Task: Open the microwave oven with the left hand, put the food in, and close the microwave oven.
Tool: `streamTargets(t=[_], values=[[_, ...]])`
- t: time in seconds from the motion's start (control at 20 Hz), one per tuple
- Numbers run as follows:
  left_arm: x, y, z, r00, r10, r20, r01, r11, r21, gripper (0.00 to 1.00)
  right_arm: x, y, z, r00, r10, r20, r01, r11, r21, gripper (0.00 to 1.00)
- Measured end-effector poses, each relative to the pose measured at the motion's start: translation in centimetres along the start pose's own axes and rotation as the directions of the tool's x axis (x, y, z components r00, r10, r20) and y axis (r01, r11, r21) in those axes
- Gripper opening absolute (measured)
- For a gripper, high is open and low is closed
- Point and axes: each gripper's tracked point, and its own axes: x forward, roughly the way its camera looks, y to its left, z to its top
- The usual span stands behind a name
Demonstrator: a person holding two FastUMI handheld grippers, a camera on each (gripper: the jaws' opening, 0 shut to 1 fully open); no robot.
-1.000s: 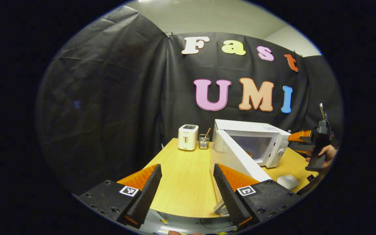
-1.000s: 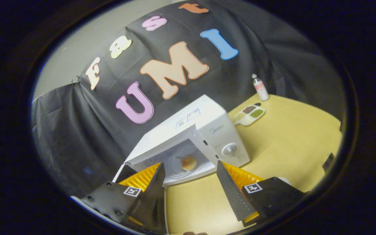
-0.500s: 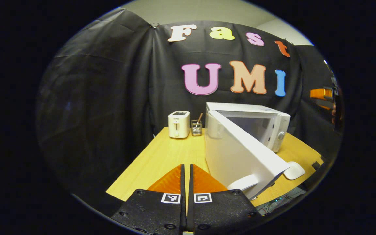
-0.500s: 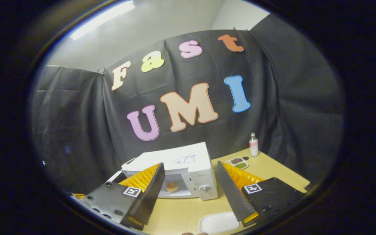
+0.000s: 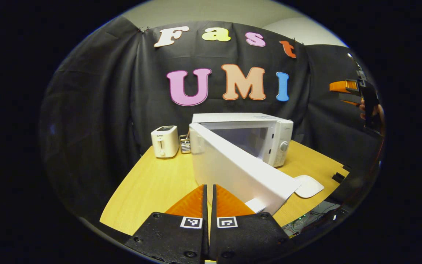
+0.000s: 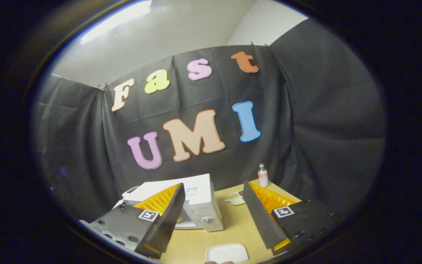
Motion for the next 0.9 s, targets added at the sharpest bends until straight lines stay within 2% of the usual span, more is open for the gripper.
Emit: streamTargets(t=[0.05, 0.1, 0.2, 0.25, 0.5, 0.9], values=[[0.5, -0.8, 0.1, 1.0, -0.027, -0.004, 0.027, 1.0, 0.004, 0.0, -0.4, -0.5, 0.2, 1.0, -0.014, 0.006, 0.014, 1.0, -0.004, 0.97], [1.1, -1.8, 0.3, 0.998, -0.056, -0.004, 0.056, 0.998, 0.005, 0.0, -0.9, -1.1, 0.5, 1.0, -0.028, 0.01, 0.028, 1.0, -0.012, 0.87], [2.3, -3.6, 0.6, 0.994, -0.109, -0.004, 0.109, 0.994, 0.013, 0.04, -1.8, -2.3, 0.9, 0.998, -0.059, 0.018, 0.06, 0.998, -0.027, 0.87], [2.9, -4.5, 0.8, 0.991, -0.133, -0.003, 0.133, 0.991, 0.021, 0.01, -2.4, -3.0, 1.2, 0.997, -0.075, 0.026, 0.076, 0.997, -0.03, 0.87], [6.2, -7.3, 2.0, 0.978, -0.21, -0.001, 0.21, 0.977, 0.03, 0.0, -4.8, -5.7, 2.5, 0.987, -0.152, 0.051, 0.155, 0.986, -0.06, 0.87], [10.6, -10.5, 3.4, 0.962, -0.273, 0.001, 0.273, 0.961, 0.047, 0.01, -7.0, -9.7, 4.6, 0.964, -0.25, 0.087, 0.254, 0.966, -0.038, 0.87]])
